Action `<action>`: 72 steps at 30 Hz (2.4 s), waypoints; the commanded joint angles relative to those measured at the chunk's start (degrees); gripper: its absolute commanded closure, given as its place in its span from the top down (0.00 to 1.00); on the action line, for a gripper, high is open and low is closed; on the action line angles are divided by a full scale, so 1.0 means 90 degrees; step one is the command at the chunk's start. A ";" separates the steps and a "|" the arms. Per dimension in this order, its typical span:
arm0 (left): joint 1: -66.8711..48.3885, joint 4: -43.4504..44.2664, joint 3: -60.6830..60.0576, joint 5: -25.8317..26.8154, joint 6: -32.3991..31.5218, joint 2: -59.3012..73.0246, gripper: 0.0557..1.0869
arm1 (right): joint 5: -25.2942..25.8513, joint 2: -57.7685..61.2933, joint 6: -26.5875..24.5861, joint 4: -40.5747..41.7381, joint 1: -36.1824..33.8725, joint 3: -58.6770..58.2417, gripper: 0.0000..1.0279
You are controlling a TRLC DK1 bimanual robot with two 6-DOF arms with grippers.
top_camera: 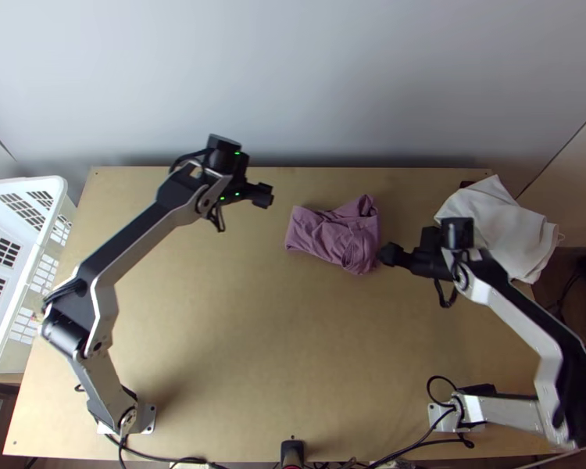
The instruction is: Fold the t-shirt
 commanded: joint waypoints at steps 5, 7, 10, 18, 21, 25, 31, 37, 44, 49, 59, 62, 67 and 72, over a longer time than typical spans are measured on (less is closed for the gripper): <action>0.0757 0.0206 -0.1333 -0.0009 0.0000 -0.1249 0.95 | -0.0025 0.2427 0.0182 0.0642 0.0448 0.1359 0.96; 0.0845 0.0226 -0.1509 -0.0009 -0.0009 -0.1425 0.95 | -0.0025 0.2729 0.0192 0.0642 0.0556 0.1642 0.96; 0.0962 0.0294 -0.1783 -0.0009 -0.0009 -0.1650 0.95 | -0.0016 0.3149 0.0211 0.0642 0.0722 0.2091 0.96; 0.1197 0.0402 -0.2261 -0.0009 -0.0087 -0.2001 0.95 | 0.0727 0.4096 -0.0375 -0.0520 0.1239 0.3781 0.65; 0.1246 0.0441 -0.2476 -0.0009 -0.0087 -0.2119 0.95 | 0.0756 0.4048 -0.0550 -0.0520 0.1249 0.3908 0.07; 0.1294 0.0460 -0.2720 -0.0009 -0.0078 -0.2246 0.95 | 0.0756 0.3598 -0.0531 -0.0589 0.1034 0.3986 0.03; 0.1363 0.0489 -0.2935 -0.0009 -0.0068 -0.2372 0.95 | 0.0756 0.2866 -0.0375 -0.0872 0.0419 0.4386 0.03; 0.1373 0.0489 -0.3052 -0.0009 -0.0068 -0.2509 0.95 | 0.0756 0.2329 -0.0130 -0.1145 -0.0518 0.5177 0.03; 0.1441 0.0489 -0.3306 -0.0009 -0.0048 -0.2665 0.95 | 0.0766 0.2104 -0.0160 -0.1536 -0.1749 0.5763 0.03; 0.1470 0.0519 -0.3462 0.0020 -0.0039 -0.2714 0.95 | 0.0766 0.1792 -0.0179 -0.1663 -0.2647 0.5490 0.03; 0.1412 0.0724 -0.3560 0.0147 -0.0048 -0.2695 0.95 | 0.0756 0.1684 -0.1468 -0.1536 -0.3770 0.3976 0.03; 0.1412 0.0714 -0.3579 0.0157 -0.0058 -0.2714 0.95 | 0.0785 0.1831 -0.1859 -0.1399 -0.3770 0.3488 0.03; 0.1451 0.0704 -0.3716 0.0157 -0.0029 -0.2802 0.95 | 0.1205 0.2319 -0.2357 -0.0872 -0.3858 0.2980 0.03; 0.1617 0.0704 -0.3863 0.0167 0.0079 -0.2929 0.95 | 0.1469 0.2788 -0.2767 -0.0540 -0.4200 0.2931 0.03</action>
